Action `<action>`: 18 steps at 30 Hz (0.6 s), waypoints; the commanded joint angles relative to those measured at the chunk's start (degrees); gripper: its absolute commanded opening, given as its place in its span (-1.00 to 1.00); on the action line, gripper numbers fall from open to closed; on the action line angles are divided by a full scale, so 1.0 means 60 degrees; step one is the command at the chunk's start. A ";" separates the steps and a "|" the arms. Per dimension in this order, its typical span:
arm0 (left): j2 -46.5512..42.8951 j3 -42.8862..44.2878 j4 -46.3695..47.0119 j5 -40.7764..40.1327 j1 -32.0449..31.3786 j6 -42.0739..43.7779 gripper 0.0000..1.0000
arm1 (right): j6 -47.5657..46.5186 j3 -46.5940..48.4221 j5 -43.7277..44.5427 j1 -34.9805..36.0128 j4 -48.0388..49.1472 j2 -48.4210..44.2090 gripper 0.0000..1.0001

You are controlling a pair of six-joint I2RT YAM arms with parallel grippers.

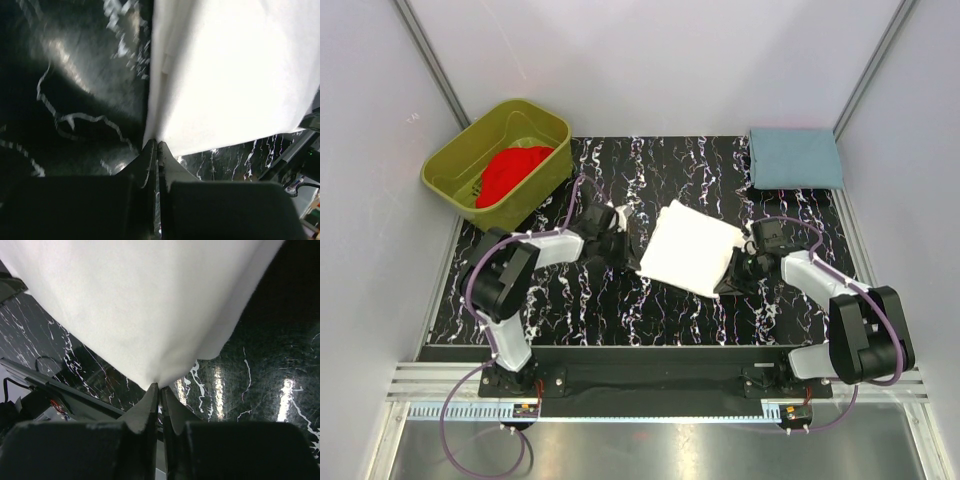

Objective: Fold and stack the t-shirts
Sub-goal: Fold the tshirt

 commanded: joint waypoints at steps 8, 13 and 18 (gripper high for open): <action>-0.2325 -0.2101 -0.0267 -0.0693 -0.0134 -0.1301 -0.71 | 0.0221 0.0288 0.0263 0.0031 -0.0729 -0.0793 -0.41; -0.2532 -0.1197 -0.1461 -0.0706 -0.0090 -0.0572 0.21 | 0.0062 0.0859 0.0363 0.0031 -0.1326 -0.0983 0.10; -0.2591 0.1132 -0.2740 -0.1146 0.0567 0.0906 0.41 | -0.0422 0.2118 0.1490 -0.0115 -0.2105 -0.0852 0.25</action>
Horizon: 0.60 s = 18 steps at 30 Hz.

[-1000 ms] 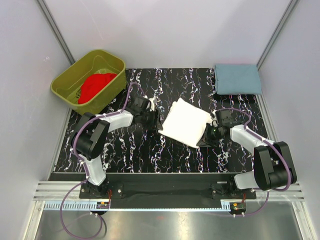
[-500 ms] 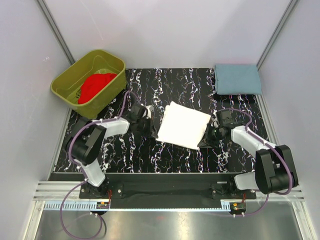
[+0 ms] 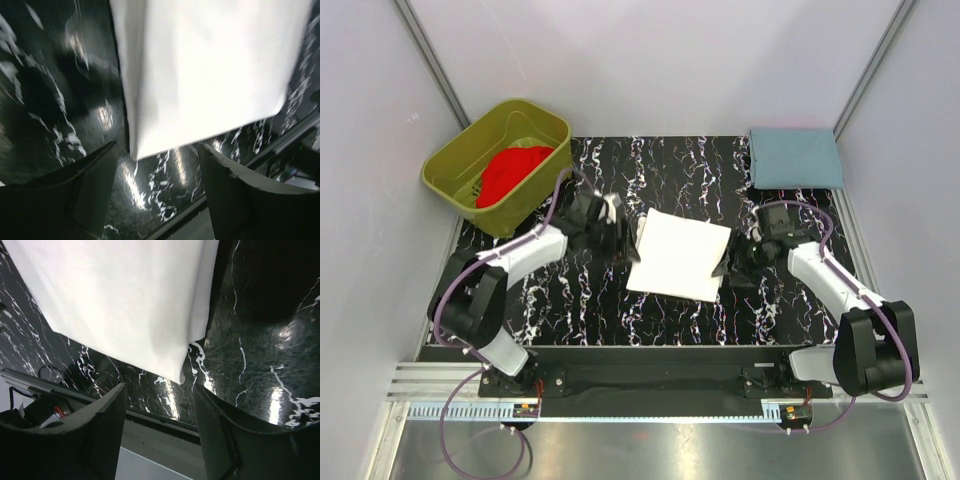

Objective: Fold and stack the t-shirts
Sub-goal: Fold the tshirt

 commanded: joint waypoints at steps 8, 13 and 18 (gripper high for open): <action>0.2420 0.5150 -0.0924 0.0632 0.1050 0.3193 0.38 | -0.0907 0.2285 -0.0787 -0.1273 0.2124 0.2054 0.16; 0.4175 0.6480 -0.0893 0.1158 0.1167 0.3560 0.34 | -0.1256 0.2872 -0.1420 -0.1858 0.2800 0.3695 0.25; 0.5218 0.7215 -0.0294 0.2184 0.1196 0.3487 0.36 | -0.1610 0.3415 -0.1624 -0.2327 0.2901 0.4750 0.39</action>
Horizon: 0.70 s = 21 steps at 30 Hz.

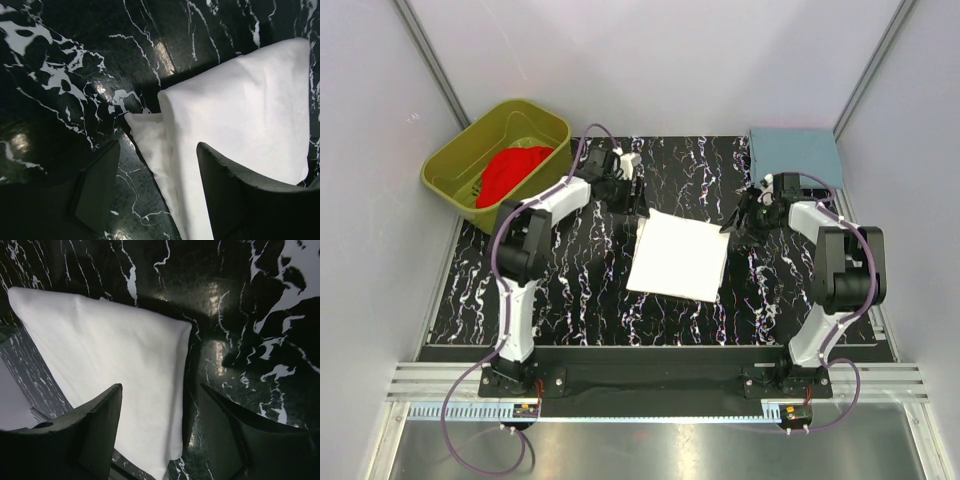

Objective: Fold and stack the t-shirts
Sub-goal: Fold the tshirt

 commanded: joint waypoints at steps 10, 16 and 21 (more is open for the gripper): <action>0.1765 0.2080 0.0307 0.2034 0.0049 0.0343 0.28 | -0.0564 0.1057 -0.1543 -0.0515 0.1267 0.1816 0.36; 0.1838 0.2065 0.0381 0.2503 0.0049 0.0446 0.08 | -0.0726 0.1321 -0.2083 -0.0544 0.1340 0.2417 0.17; 0.1955 0.2138 0.0264 0.2635 0.0049 0.0490 -0.02 | -0.0799 0.1307 -0.2129 -0.0588 0.1355 0.2403 0.04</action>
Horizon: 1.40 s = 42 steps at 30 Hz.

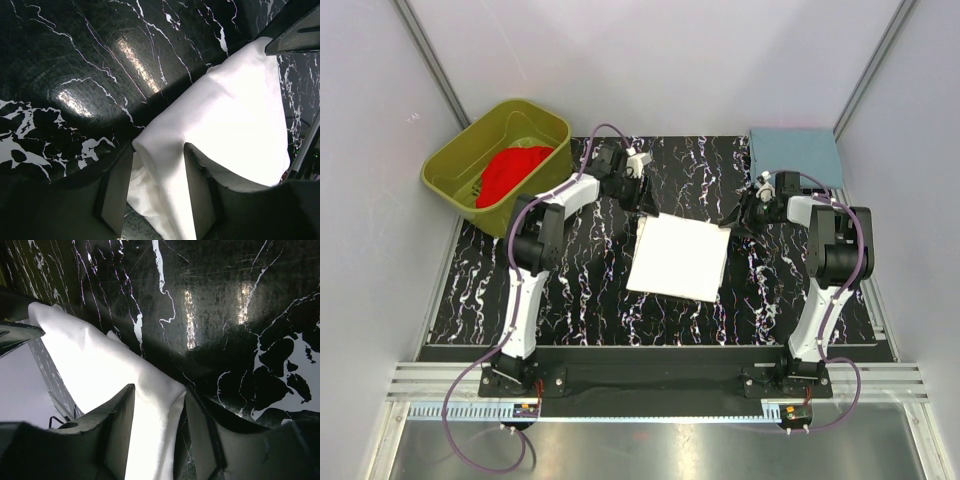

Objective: Fold and stack the t-shirts
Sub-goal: Fold the tshirt

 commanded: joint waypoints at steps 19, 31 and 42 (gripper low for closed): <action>-0.0806 0.0267 0.0545 0.0109 0.0020 -0.0998 -1.00 | -0.0066 -0.0339 -0.0381 -0.0078 0.0369 -0.1674 -1.00; -0.3047 -0.1828 0.1673 -0.1150 0.0020 -0.2477 -1.00 | 0.0549 -0.0662 -0.0732 0.0376 0.0193 -0.3711 -1.00; -0.1835 -0.1083 0.0838 -0.2236 0.0678 -0.2683 -1.00 | 0.1223 0.1006 -0.1392 0.0464 0.1788 -0.0785 -1.00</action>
